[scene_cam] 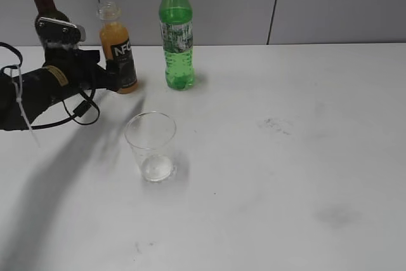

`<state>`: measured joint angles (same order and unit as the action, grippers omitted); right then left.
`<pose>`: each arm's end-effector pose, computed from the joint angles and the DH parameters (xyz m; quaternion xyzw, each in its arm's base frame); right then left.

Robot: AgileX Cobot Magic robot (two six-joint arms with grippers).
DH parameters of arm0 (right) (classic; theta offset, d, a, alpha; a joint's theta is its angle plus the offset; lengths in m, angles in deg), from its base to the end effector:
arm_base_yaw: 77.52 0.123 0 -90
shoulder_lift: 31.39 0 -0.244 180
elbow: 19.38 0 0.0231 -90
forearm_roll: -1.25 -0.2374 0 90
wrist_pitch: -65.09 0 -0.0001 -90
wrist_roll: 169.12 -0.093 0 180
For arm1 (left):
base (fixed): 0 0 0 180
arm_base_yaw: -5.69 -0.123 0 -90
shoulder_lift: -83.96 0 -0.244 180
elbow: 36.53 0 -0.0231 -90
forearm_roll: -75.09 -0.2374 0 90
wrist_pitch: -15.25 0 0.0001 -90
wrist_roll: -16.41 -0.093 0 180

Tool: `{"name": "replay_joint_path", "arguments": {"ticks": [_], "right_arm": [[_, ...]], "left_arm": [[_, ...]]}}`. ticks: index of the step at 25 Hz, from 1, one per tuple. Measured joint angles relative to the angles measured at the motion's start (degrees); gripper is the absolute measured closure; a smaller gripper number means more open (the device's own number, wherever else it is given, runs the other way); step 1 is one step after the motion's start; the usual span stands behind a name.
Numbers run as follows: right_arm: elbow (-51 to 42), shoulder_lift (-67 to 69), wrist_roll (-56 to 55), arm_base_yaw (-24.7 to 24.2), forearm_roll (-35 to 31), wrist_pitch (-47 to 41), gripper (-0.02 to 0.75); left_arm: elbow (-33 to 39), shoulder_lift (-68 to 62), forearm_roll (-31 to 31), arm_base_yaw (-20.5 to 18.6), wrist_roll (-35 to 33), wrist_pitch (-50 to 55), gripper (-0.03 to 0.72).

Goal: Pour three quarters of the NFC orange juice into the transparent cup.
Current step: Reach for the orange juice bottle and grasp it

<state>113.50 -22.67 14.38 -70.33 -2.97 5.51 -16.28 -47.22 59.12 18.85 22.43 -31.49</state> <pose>0.0252 0.0091 0.2726 -0.0799 0.8410 0.0540 0.5324 0.3678 -0.1051 0.0843 0.1857 0.7740 -0.1224 0.5929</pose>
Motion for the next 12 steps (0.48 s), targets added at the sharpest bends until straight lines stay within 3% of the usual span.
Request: {"name": "replay_joint_path", "arguments": {"ticks": [12], "right_arm": [[0.0, 0.0, 0.0, 0.0, 0.0, 0.0, 0.149]], "left_arm": [[-10.0, -6.7, -0.2, 0.0, 0.0, 3.1, 0.013]]}}
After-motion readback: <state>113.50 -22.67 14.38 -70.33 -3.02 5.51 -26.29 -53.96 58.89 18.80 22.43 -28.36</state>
